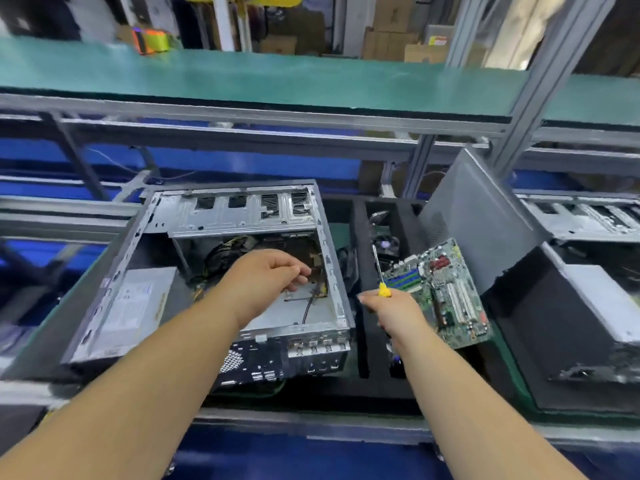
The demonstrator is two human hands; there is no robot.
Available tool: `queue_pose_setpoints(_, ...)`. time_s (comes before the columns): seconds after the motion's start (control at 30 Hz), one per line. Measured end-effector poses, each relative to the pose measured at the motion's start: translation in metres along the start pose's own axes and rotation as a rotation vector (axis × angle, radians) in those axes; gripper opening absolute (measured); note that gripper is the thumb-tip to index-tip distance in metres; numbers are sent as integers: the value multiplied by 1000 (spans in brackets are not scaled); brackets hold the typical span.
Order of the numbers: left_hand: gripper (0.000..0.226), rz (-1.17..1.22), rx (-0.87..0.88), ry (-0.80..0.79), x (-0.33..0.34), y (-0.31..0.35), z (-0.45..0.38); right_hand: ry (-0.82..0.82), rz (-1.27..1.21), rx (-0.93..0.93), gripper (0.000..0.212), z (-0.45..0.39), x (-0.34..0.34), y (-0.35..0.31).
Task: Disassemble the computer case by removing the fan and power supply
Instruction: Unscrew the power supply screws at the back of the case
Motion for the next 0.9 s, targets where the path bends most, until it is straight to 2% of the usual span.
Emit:
queue_pose_setpoints(0.27,23,-19,-18,261,-22,-12,29,-148,11,-66,19,-9,12,-23)
queue_pose_setpoints(0.4,15,-217,10,386,-47,-23,42,-183,36,-137,21,-5,32,-35)
queue_pose_setpoints(0.47,19,-417,70,398,-59,-28,46,-181,25,-154,22,-3,40,-36)
queue_pose_setpoints(0.6,31,-754,120,353,-73,-46,48,-109,63,-189,43,0,47,-32)
queue_pose_setpoints(0.73,35,-766,128,371,-77,-64,48,-20,95,-193,49,3,50,-31)
queue_pose_setpoints(0.9,32,-751,214,381,-79,-70,42,46,113,-189,39,7,51,-37)
Point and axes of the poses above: each hand's wrist, its own z-axis away from the middle knuckle, its own x-axis out of the palm, y = z × x, the point moved 5 cm from there along -z, towards the middle knuckle, and after that the axes turned 1 degree about y, right-handed, at the moved point
